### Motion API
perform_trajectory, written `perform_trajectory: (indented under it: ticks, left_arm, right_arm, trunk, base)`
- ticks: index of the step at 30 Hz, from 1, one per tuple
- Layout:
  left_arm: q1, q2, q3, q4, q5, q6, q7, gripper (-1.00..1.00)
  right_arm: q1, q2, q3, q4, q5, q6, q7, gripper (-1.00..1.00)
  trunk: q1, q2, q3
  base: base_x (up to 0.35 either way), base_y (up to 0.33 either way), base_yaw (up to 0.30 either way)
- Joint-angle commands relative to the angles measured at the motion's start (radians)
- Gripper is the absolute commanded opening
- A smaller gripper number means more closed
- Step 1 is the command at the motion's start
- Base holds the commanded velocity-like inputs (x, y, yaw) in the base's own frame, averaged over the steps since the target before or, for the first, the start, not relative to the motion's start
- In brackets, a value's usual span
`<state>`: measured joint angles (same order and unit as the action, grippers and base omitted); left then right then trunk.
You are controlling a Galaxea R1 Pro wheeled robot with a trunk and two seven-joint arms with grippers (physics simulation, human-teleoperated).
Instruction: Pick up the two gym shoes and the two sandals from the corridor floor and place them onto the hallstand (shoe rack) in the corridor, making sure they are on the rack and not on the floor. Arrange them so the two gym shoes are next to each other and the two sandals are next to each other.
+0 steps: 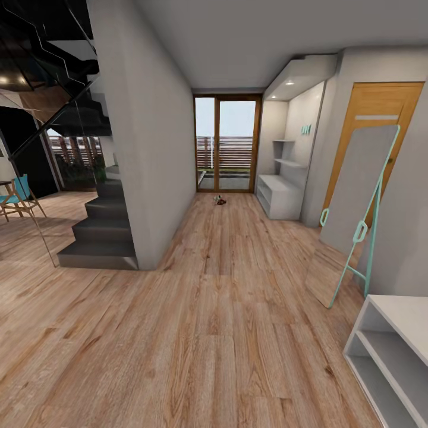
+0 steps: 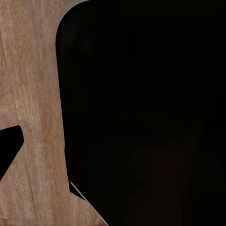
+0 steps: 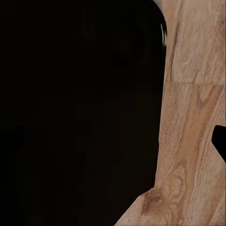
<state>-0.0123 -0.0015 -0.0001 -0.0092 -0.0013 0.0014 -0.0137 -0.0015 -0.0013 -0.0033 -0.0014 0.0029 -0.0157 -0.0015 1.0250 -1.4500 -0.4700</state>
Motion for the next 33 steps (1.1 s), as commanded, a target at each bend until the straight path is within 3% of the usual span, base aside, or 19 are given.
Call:
perform_trajectory:
  ticks: [1,33]
  left_arm:
    - [0.0,0.0,0.0,0.0,0.0,0.0,0.0,1.0]
    - [0.0,0.0,0.0,0.0,0.0,0.0,0.0,1.0]
  right_arm:
    - [0.0,0.0,0.0,0.0,0.0,-0.005,0.0,1.0]
    - [0.0,0.0,0.0,0.0,0.0,-0.026,0.0,1.0]
  trunk:
    - [0.0,0.0,0.0]
    - [0.0,0.0,0.0]
  base:
    - [0.0,0.0,0.0]
    - [0.0,0.0,0.0]
